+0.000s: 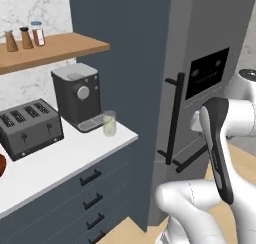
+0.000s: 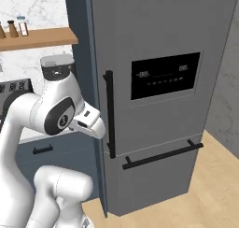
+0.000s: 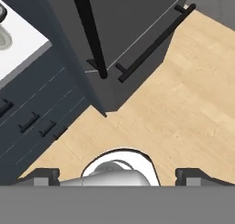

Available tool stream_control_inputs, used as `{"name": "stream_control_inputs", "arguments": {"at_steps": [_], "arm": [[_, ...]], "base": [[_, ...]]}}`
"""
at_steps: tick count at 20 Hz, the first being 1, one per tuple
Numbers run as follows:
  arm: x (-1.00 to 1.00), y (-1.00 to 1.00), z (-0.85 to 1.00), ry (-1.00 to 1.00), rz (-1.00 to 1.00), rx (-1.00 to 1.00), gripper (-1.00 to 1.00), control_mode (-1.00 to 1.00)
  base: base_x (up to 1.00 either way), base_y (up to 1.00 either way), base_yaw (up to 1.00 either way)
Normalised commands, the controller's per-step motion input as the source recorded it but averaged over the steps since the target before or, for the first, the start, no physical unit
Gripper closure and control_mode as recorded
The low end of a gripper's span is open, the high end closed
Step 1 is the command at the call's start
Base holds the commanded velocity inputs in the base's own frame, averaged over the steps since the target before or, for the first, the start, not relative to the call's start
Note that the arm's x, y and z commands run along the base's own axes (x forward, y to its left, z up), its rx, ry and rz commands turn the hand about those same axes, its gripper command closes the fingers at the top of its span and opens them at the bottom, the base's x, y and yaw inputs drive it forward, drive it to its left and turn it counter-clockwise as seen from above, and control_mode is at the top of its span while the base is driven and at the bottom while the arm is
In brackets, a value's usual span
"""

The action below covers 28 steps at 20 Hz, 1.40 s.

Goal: Grab a lemon wedge from the fridge and one ice cube from the ice bowl, and put them in the glass of lemonade.

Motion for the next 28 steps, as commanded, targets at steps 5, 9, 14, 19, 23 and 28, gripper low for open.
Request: {"name": "stream_control_inputs", "arguments": {"at_steps": [5, 9, 14, 19, 23, 28], "arm": [[0.00, 0.00, 0.00, 0.00, 0.00, 0.00, -1.00, 1.00], [0.00, 0.00, 0.00, 0.00, 0.00, 0.00, -1.00, 1.00], [0.00, 0.09, 0.06, 0.00, 0.00, -0.03, -1.00, -1.00], [0.00, 0.12, 0.26, -0.15, 0.21, -0.08, -1.00, -1.00], [0.03, 0.03, 0.45, -0.04, 0.24, -0.15, -1.00, -1.00], [0.25, 0.00, 0.13, -0.02, 0.05, -0.04, -1.00, -1.00]], "base": [[-0.22, 0.12, -0.21], [-0.04, 0.38, -0.03], [0.00, 0.11, 0.00], [0.00, 0.00, 0.00], [0.00, 0.00, 0.00], [0.00, 0.00, 0.00]]}}
